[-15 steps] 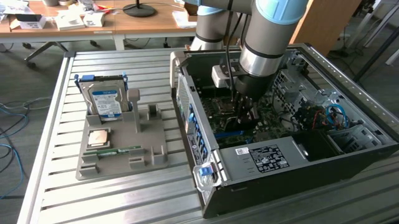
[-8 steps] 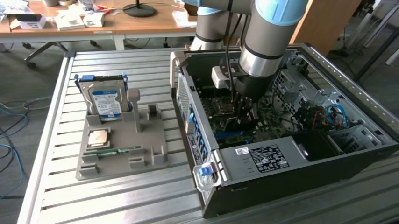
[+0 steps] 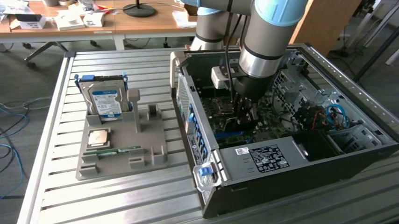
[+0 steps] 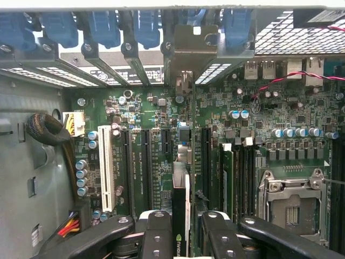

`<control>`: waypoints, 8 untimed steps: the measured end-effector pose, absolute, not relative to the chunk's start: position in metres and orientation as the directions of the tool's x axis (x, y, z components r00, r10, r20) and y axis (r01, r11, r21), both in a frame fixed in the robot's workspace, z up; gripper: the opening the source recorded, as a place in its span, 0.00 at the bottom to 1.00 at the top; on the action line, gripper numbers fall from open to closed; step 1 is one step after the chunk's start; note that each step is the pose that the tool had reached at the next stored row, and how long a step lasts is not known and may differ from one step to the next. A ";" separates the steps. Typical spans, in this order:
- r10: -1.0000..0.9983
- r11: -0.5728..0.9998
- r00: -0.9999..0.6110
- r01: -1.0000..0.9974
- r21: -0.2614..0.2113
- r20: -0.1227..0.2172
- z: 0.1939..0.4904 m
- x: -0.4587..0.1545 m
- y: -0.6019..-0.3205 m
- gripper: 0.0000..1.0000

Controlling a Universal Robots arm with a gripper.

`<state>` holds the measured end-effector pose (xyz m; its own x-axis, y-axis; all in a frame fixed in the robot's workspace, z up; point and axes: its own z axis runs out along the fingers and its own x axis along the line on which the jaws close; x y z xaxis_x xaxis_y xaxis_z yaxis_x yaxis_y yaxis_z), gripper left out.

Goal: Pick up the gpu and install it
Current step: 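Insert the gpu into the slot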

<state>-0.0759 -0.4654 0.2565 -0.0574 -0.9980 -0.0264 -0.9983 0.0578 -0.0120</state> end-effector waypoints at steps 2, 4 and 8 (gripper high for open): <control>-0.998 0.058 -0.057 -0.998 -0.012 -0.026 0.257 -0.076 -0.465 0.26; -0.998 0.058 -0.057 -0.998 -0.012 -0.027 0.256 -0.076 -0.465 0.26; -0.998 0.058 -0.057 -0.998 -0.012 -0.026 0.255 -0.076 -0.465 0.26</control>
<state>-0.0759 -0.4654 0.2554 -0.0574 -0.9980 -0.0265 -0.9983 0.0578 -0.0120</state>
